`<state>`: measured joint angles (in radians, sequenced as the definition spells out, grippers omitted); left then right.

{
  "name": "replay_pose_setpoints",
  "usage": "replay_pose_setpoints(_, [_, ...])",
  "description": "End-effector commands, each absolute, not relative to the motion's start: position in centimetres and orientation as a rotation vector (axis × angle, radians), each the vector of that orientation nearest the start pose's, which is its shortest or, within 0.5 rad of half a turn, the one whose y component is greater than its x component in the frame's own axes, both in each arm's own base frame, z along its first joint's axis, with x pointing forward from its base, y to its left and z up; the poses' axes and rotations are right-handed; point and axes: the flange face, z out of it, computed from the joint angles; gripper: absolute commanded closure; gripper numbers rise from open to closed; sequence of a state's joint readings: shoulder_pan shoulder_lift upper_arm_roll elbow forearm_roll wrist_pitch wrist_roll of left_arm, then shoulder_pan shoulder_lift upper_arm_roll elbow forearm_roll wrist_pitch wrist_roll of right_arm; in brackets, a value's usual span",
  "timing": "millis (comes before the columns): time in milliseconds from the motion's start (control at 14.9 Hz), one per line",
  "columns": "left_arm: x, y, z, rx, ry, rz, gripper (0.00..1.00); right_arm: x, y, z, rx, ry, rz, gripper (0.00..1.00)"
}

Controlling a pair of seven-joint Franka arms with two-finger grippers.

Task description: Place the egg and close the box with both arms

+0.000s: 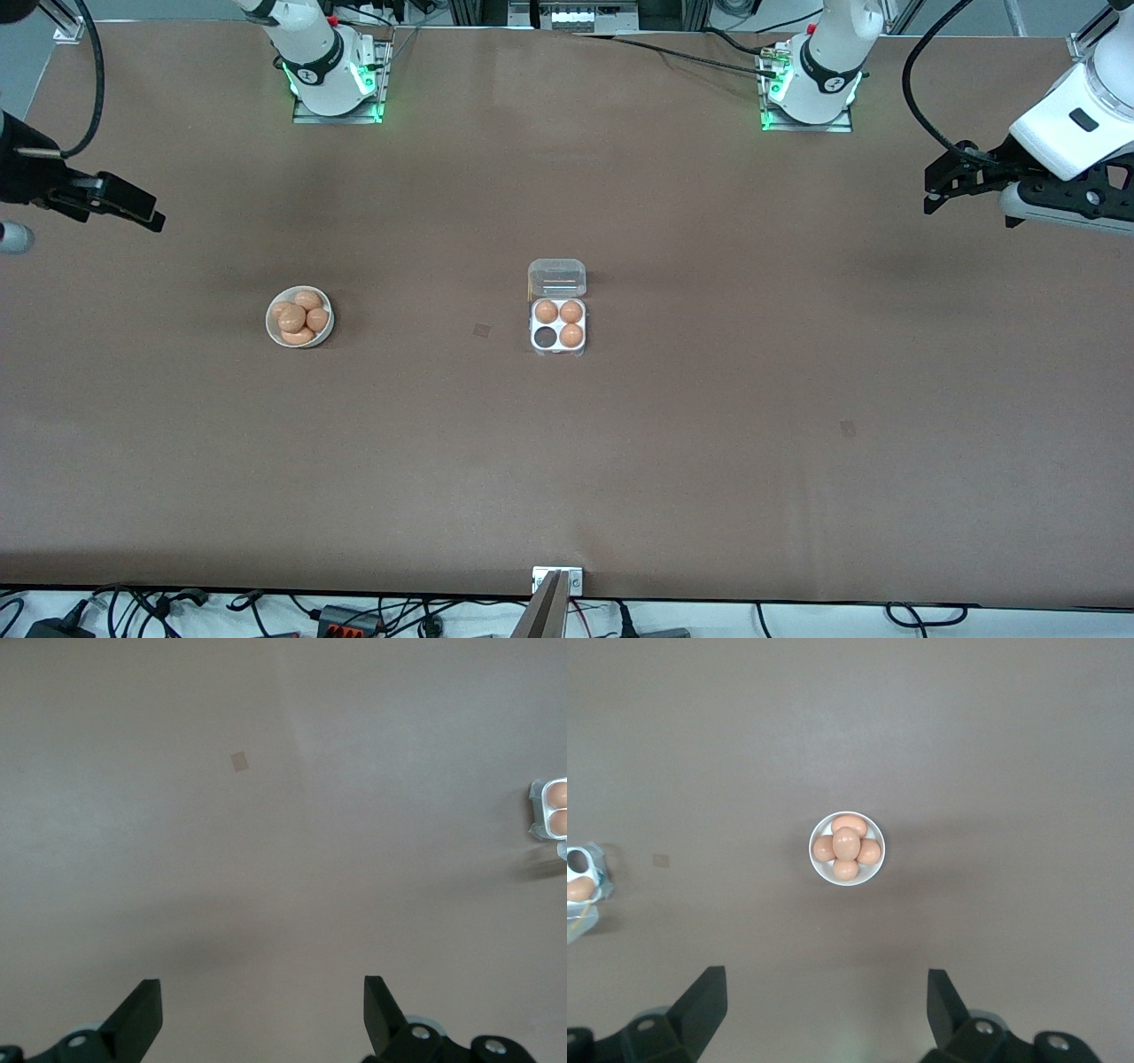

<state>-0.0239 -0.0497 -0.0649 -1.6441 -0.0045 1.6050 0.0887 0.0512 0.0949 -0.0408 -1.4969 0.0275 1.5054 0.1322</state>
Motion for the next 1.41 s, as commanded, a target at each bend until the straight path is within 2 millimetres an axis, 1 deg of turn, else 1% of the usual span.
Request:
replay_pose_setpoints(0, [53.7,-5.0,62.9,-3.108,0.313,-0.021,0.00,59.7,-0.5,54.9,-3.142,0.075,0.248,0.00])
replay_pose_setpoints(67, [53.7,-5.0,62.9,-3.108,0.313,-0.021,0.00,60.5,-0.7,53.0,-3.152,0.049,0.240,0.00])
replay_pose_setpoints(202, [53.6,-5.1,63.0,-3.108,0.316,-0.024,0.00,61.0,-0.9,48.5,-3.156,0.029,0.187,0.00])
replay_pose_setpoints(336, [53.7,-5.1,62.9,-3.108,0.316,-0.021,0.00,60.8,-0.3,43.7,-3.160,-0.030,0.117,0.00])
replay_pose_setpoints(470, [53.6,-5.1,63.0,-3.108,0.316,-0.024,0.00,60.6,0.1,39.9,-3.160,-0.052,0.102,0.00])
replay_pose_setpoints(538, [53.7,-5.2,62.9,-3.108,0.316,-0.021,0.00,60.4,0.3,38.4,-3.158,-0.056,0.114,0.00])
replay_pose_setpoints(672, [53.6,-5.1,63.0,-3.108,0.318,-0.024,0.00,60.5,1.6,36.3,-3.156,-0.091,0.162,0.00])
replay_pose_setpoints(739, [53.6,-5.1,63.0,-3.108,0.318,-0.024,0.00,60.5,1.8,35.4,-3.155,-0.096,0.184,0.00])
replay_pose_setpoints(941, [53.6,-5.2,63.0,-3.108,0.318,-0.024,0.00,60.9,2.0,32.1,-3.143,-0.091,0.265,0.00])
replay_pose_setpoints(1075, [53.6,-5.2,62.9,-3.108,0.318,-0.021,0.00,61.3,2.3,31.4,-3.135,-0.093,0.294,0.00])
replay_pose_setpoints(1142, [53.6,-5.2,63.0,-3.108,0.318,-0.024,0.00,61.3,3.1,30.6,-3.124,-0.105,0.320,0.00])
replay_pose_setpoints(1209, [53.6,-5.2,63.0,-3.108,0.318,-0.024,0.00,61.8,3.4,29.9,-3.105,-0.090,0.340,0.00])
replay_pose_setpoints(1344, [53.6,-5.2,63.0,-3.108,0.318,-0.024,0.00,63.0,3.7,28.7,-3.051,-0.049,0.443,0.00])
